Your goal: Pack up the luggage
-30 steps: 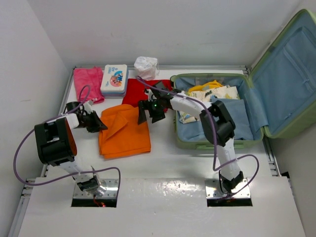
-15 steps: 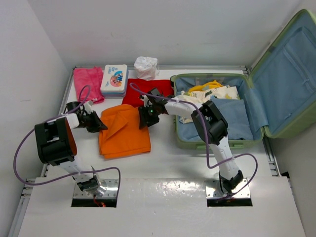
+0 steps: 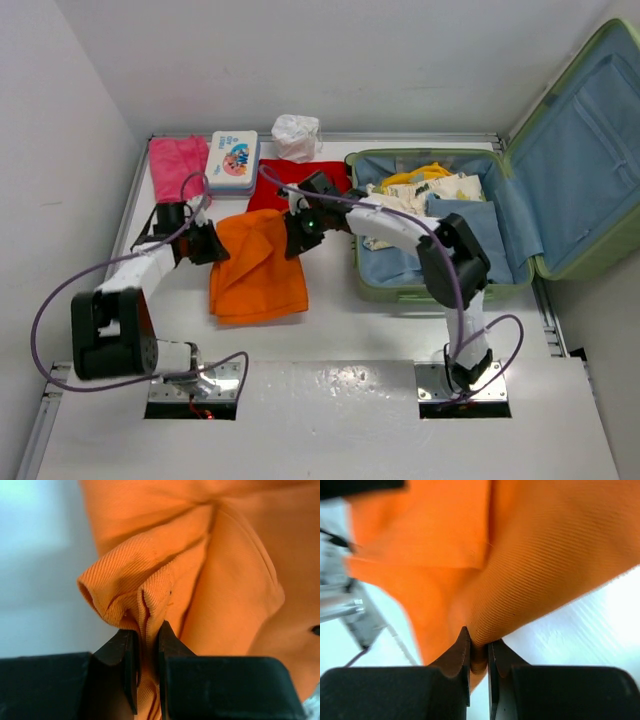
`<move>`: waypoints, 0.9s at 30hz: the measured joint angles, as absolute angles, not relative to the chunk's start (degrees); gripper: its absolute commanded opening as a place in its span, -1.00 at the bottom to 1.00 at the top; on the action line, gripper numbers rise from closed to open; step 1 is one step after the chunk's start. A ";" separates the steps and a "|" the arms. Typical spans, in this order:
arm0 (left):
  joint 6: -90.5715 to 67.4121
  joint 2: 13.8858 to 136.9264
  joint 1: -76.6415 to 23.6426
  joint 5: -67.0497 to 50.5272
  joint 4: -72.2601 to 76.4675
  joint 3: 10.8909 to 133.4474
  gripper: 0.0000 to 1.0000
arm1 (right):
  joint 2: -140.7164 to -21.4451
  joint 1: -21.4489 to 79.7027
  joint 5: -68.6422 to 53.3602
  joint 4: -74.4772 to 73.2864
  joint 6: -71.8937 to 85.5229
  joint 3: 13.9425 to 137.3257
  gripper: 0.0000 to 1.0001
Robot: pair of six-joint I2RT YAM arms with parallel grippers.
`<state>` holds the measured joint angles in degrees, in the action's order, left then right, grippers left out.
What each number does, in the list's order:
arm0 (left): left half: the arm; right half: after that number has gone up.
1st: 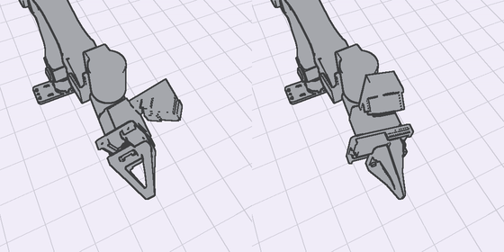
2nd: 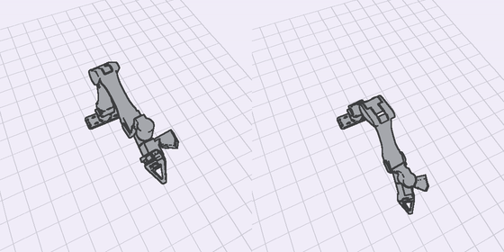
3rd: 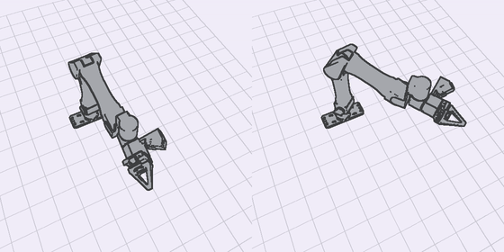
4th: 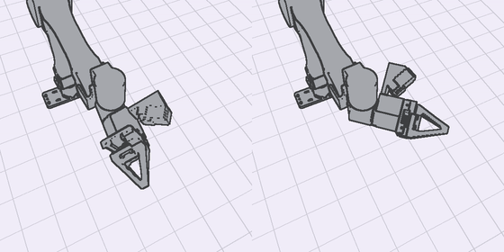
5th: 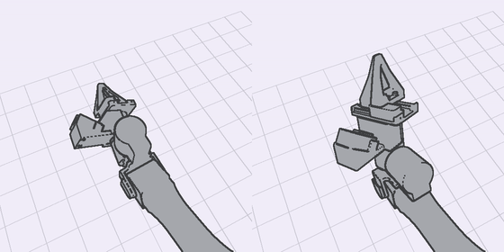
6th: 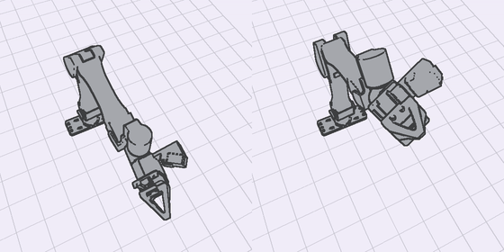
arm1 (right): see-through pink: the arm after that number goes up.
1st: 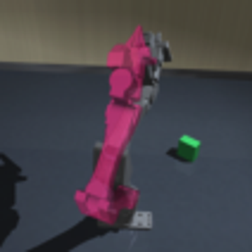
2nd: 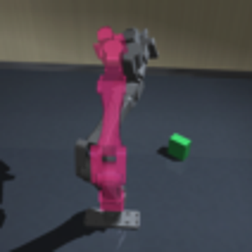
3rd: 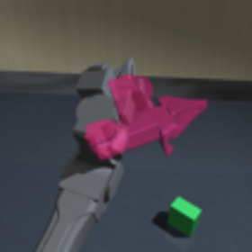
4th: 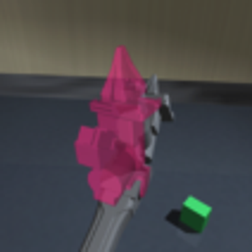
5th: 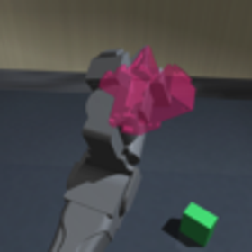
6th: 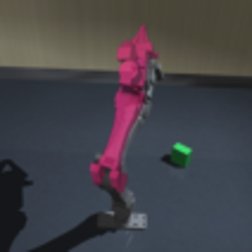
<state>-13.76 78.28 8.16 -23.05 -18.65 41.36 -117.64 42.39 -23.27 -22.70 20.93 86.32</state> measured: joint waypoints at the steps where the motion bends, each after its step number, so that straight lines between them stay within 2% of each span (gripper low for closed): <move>1: -14.02 75.77 6.37 -22.68 -18.83 41.45 -1.00 | -115.52 41.89 -23.42 -23.31 20.88 86.26 -1.00; 6: -16.75 69.47 -4.45 -19.99 -18.90 49.06 -1.00 | -104.57 35.35 -24.29 -28.58 20.10 86.59 -1.00; 12: -21.12 75.16 -18.87 -14.02 -16.62 64.23 -1.00 | -96.77 22.61 -22.72 -35.62 16.08 87.53 -1.00; 19: -24.56 94.83 -31.77 -9.74 -13.13 84.77 -1.00 | -95.15 6.55 -18.39 -41.17 8.80 87.92 -1.00; 27: -28.93 120.42 -39.88 -8.64 -9.56 108.64 -1.00 | -98.32 -9.41 -13.52 -43.88 0.82 92.95 -1.00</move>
